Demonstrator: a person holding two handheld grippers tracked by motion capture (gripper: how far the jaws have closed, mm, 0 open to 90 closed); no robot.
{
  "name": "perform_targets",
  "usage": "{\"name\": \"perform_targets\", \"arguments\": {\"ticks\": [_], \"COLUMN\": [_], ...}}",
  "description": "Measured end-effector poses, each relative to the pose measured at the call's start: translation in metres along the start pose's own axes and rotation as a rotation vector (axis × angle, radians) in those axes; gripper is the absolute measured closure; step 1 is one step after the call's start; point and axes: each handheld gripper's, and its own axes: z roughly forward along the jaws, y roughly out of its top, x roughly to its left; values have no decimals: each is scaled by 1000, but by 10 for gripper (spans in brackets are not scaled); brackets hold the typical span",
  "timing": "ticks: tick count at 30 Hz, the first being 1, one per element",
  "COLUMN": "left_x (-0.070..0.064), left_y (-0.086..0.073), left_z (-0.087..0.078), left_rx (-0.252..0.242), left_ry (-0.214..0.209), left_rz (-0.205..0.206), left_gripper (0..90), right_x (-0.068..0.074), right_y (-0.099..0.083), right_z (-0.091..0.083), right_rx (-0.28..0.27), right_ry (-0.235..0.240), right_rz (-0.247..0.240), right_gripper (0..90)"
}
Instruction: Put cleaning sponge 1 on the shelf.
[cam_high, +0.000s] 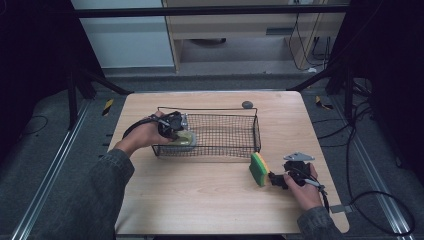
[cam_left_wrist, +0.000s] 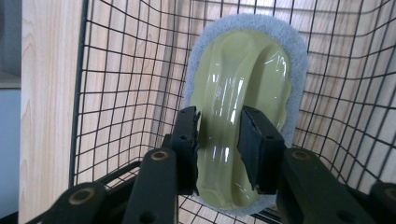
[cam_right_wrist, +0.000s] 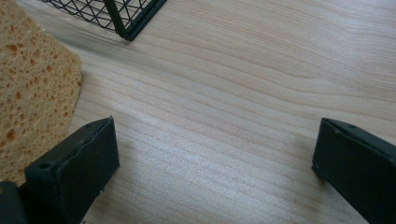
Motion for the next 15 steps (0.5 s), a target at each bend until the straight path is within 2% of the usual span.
{"name": "perform_targets", "arguments": {"ticks": [2, 3, 4, 5, 6, 7, 8, 9, 10, 11, 12, 13, 14, 15], "left_x": [1, 4, 5, 5, 6, 7, 7, 7, 4, 4, -1, -1, -11, -11], "left_y": [-1, -2, -2, -2, -2, -3, -3, -3, -4, -4, -8, -8, -13, -13], "left_z": [-6, -17, -23, -23, -29, -39, -44, -44, -52, -52, -60, -60, -67, -67], "left_rx": [-26, -78, -105, -105, -126, -159, -173, -173, -188, -188, -236, -236, -294, -294], "left_ry": [18, 46, 59, 59, 73, 107, 128, 128, 157, 157, 192, 192, 215, 215], "left_rz": [-17, -40, -63, -63, -86, -129, -144, -144, -191, -191, -258, -258, -352, -352], "left_gripper": [612, 600, 581, 556, 556, 481, 436, 381, 311, 252, 209, 172, 127, 102], "right_x": [0, 0, 0, 0, 0, 0, 0, 0, 0, 0, 0, 0, 0, 0], "right_y": [0, 0, 0, 0, 0, 0, 0, 0, 0, 0, 0, 0, 0, 0], "right_z": [0, 0, 0, 0, 0, -1, 0, 0, 0, 0, 0, 0, 0, 0], "right_rx": [1, 0, 0, 0, 0, 4, 3, 3, 1, 1, 1, 1, 1, 1], "right_ry": [0, 0, 0, 0, 0, 5, 5, 5, 2, 2, 4, 4, 0, 0], "right_rz": [0, 0, 0, 0, 0, 9, 8, 8, 5, 5, 6, 6, 6, 6], "right_gripper": [6, 6, 6, 6, 6, 6, 6, 6, 6, 6, 6, 6, 6, 6]}}
